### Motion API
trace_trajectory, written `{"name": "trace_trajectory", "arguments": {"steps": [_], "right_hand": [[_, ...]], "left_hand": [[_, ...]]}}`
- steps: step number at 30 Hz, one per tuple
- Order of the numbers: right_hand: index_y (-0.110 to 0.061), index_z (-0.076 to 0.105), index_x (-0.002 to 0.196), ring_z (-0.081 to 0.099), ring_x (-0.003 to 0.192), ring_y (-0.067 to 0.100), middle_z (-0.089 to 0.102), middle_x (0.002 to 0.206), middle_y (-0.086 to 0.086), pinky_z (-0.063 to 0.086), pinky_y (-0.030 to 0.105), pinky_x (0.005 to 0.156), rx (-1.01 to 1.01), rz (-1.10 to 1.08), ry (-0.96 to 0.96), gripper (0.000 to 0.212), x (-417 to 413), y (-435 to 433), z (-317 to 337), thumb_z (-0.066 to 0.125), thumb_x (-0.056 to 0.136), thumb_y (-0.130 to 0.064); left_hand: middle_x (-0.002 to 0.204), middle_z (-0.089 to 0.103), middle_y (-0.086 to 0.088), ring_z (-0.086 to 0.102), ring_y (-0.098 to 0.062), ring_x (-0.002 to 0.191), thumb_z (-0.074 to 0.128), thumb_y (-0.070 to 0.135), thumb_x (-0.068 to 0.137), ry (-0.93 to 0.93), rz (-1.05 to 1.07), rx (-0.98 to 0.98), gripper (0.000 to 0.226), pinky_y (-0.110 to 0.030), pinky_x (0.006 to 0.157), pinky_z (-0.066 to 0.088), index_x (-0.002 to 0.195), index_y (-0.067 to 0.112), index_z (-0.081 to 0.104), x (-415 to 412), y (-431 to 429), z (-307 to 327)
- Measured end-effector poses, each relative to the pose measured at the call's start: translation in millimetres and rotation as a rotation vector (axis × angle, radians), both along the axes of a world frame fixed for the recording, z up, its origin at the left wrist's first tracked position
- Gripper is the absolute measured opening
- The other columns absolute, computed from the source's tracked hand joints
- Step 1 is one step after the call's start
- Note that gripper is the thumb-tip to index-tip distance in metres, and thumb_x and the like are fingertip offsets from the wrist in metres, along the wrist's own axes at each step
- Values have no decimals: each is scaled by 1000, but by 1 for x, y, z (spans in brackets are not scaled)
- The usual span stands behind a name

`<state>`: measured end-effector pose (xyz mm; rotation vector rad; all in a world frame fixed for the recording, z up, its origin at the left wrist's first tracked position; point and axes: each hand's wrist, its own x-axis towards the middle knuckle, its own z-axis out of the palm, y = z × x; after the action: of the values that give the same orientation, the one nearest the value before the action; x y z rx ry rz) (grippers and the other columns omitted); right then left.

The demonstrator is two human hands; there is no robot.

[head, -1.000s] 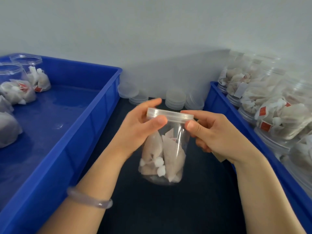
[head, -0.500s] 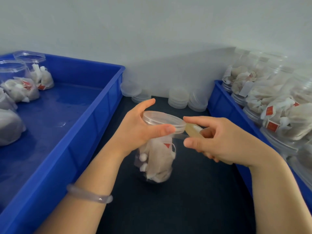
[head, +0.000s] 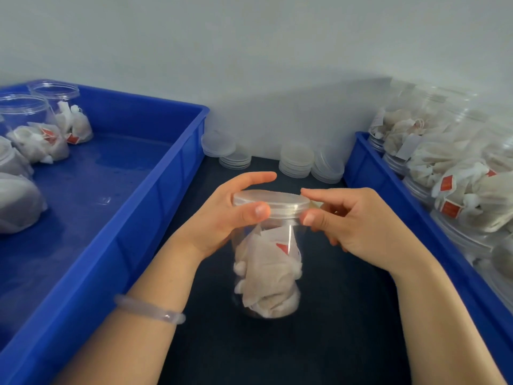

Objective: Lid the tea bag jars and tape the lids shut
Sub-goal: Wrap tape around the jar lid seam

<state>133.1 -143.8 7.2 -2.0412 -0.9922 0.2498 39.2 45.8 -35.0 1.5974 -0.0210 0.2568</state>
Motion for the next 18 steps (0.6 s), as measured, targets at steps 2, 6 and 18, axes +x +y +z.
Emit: {"name": "trace_trajectory", "arguments": {"steps": [2, 6, 18], "right_hand": [[-33, 60, 126, 53, 50, 1, 65, 74, 6, 41, 11, 51, 12, -13, -24, 84, -2, 1, -1, 53, 55, -76], [-35, 57, 130, 56, 63, -6, 65, 73, -12, 41, 13, 63, -59, -5, -58, 89, -4, 4, -3, 47, 54, -79], [-38, 57, 124, 54, 50, 0, 68, 75, -15, 42, 11, 47, -38, 103, 124, 75, 7, -4, 1, 69, 53, -59]], "left_hand": [[119, 63, -14, 63, -28, 109, 78, 74, 39, -3, -37, -37, 114, -37, 88, 54, 133, 18, 46, -1, 0, -1], [118, 65, -15, 65, -27, 105, 86, 64, 34, -16, -35, -139, 117, -32, 83, 55, 134, 20, 44, 1, 0, 0], [122, 61, -17, 62, -30, 110, 89, 55, 38, -42, -147, -240, 113, -35, 84, 54, 133, 13, 44, 0, -1, 1]]}}
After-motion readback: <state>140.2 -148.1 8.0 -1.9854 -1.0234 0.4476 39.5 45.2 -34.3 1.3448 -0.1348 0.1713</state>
